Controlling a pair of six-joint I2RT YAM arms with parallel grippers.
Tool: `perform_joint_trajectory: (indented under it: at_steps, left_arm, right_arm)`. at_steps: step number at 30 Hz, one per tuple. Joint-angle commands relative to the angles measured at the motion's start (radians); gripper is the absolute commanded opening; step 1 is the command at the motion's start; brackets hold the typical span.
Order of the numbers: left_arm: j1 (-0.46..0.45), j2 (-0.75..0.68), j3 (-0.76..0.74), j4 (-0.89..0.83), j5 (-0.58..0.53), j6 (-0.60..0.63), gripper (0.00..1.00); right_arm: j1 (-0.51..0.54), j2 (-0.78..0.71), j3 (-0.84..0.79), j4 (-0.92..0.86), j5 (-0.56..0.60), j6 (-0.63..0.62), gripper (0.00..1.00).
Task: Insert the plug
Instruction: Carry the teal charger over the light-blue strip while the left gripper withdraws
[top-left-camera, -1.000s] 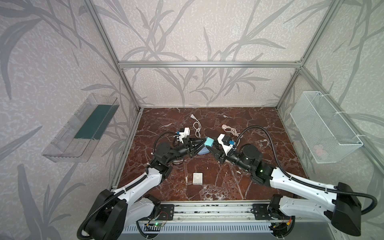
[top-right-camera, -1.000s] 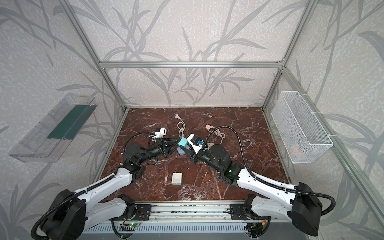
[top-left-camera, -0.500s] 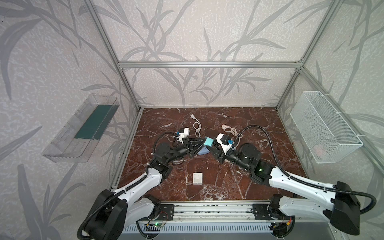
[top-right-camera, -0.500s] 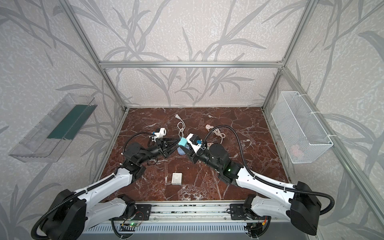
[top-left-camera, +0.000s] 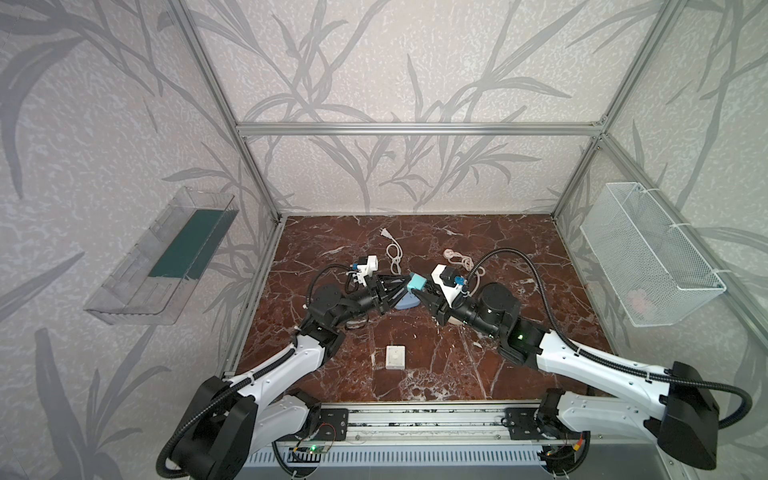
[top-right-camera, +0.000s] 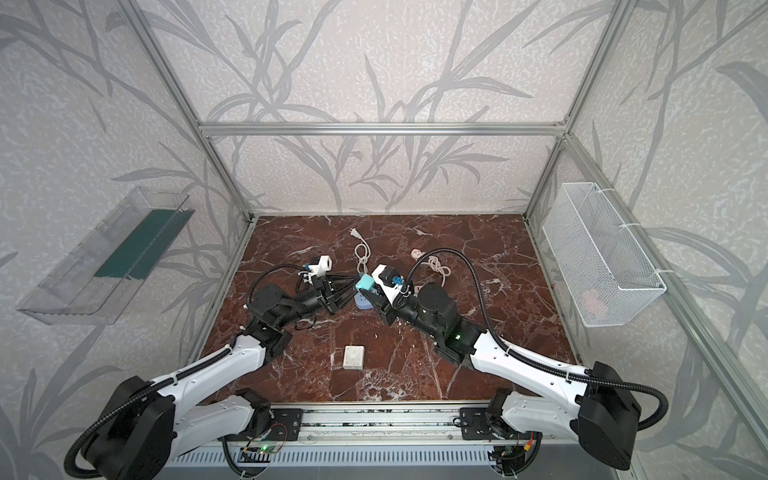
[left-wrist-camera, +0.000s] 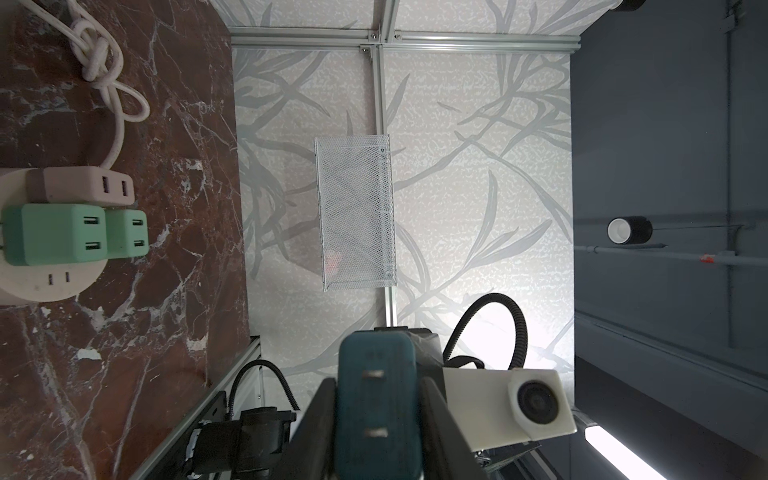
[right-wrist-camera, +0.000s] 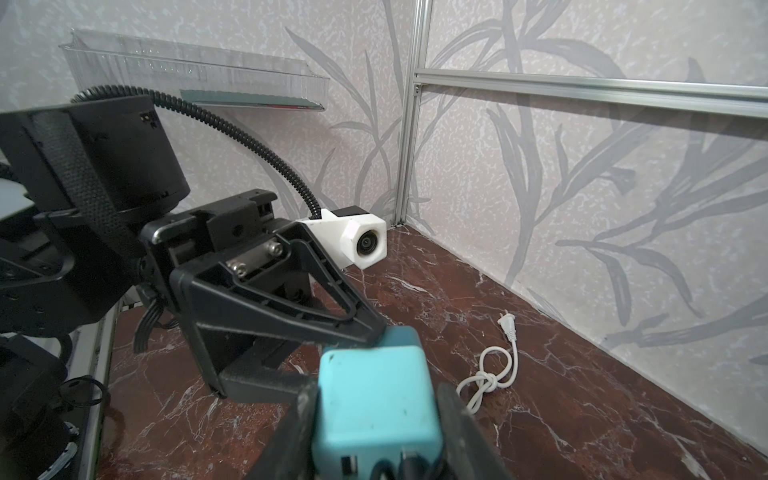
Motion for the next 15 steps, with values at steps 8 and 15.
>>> perform_joint_trajectory:
  at_steps: [8, 15]
  left_arm:
    - [0.11, -0.161, 0.104, -0.624, -0.012, 0.371, 0.99]
    - [0.137, -0.246, 0.319, -1.304, -0.242, 0.805, 0.99]
  right_arm:
    - [-0.094, 0.021, 0.228, -0.414, -0.07, 0.25, 0.0]
    - [-0.114, 0.137, 0.449, -0.702, -0.071, 0.34, 0.0]
